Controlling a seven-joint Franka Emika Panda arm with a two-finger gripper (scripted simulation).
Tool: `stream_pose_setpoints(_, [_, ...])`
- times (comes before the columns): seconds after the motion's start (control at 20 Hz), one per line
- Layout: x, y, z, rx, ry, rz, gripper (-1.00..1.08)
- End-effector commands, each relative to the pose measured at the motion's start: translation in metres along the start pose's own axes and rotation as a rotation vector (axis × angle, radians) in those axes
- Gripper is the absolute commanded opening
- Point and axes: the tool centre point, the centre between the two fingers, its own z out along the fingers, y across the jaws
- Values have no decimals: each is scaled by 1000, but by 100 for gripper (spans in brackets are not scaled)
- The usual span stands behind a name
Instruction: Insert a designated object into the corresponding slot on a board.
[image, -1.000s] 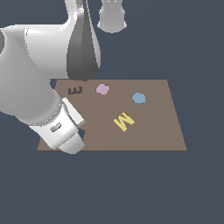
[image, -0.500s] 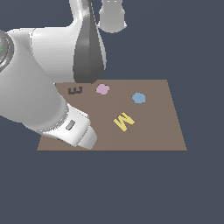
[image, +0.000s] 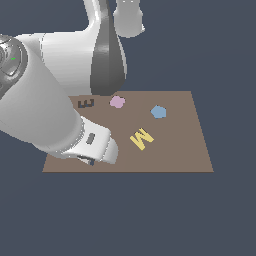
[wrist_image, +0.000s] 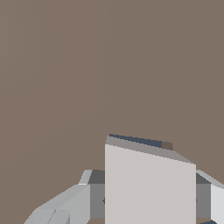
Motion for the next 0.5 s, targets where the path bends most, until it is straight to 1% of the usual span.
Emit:
stream_pose_setpoints(0.0, [0, 2, 0, 0, 0, -39, -100])
stream_pose_setpoints(0.25, [0, 5, 0, 0, 0, -82, -100])
stream_pose_setpoints(0.45, [1, 5, 0, 0, 0, -89, -100])
